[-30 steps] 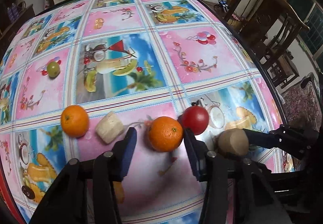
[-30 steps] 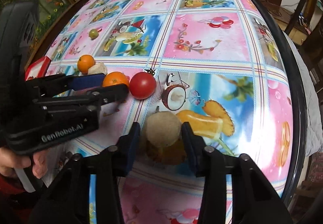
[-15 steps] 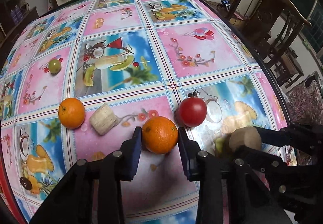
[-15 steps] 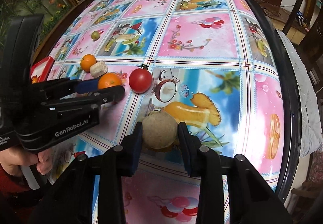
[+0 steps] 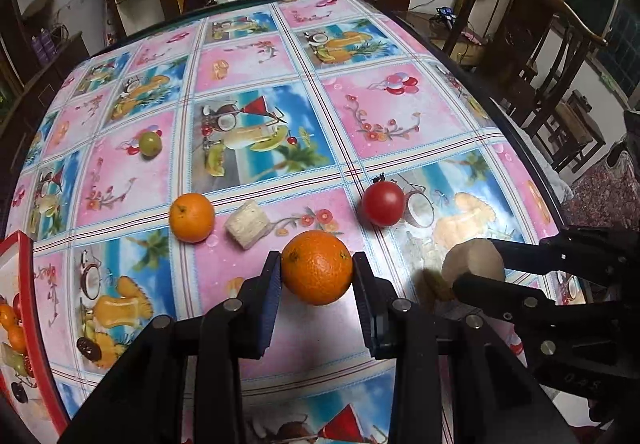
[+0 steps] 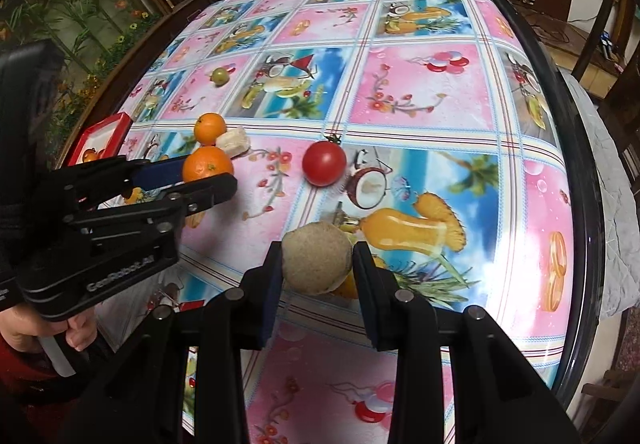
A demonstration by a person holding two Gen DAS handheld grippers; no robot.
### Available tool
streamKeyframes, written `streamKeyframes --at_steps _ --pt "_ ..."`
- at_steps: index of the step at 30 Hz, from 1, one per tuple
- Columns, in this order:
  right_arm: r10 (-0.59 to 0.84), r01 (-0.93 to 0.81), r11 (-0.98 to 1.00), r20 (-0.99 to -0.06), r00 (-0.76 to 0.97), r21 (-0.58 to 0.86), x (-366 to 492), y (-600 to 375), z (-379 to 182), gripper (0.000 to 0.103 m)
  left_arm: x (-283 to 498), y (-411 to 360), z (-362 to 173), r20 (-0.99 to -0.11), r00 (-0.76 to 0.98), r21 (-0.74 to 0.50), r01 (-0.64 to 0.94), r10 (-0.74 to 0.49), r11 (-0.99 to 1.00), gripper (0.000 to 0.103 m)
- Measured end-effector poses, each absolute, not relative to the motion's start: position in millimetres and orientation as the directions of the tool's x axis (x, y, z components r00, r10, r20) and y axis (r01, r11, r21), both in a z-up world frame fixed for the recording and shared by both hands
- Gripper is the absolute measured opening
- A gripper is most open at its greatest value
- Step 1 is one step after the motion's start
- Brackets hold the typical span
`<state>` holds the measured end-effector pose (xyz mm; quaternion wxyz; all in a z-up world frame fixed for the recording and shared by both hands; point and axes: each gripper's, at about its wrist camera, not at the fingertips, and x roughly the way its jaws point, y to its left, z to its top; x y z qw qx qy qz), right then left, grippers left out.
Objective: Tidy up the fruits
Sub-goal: 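Carry the orange and beige slice over the tray with both tools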
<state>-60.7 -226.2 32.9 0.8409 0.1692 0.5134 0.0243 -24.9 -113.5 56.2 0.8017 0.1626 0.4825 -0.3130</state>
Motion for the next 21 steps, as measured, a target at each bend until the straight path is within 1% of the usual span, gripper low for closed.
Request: streamKeyframes --at_steps 14,21 --pt "0.249 0.082 0.942 -0.841 0.48 0.325 -42 -190 40 0.036 -19 -74 72 -0.868 0.368 -0.026 0.636 -0.333 0.771 0.034" --pt "0.275 0.045 0.94 -0.833 0.48 0.337 -26 -164 42 0.036 -12 -42 75 -0.869 0.38 -0.028 0.601 -0.316 0.799 0.034"
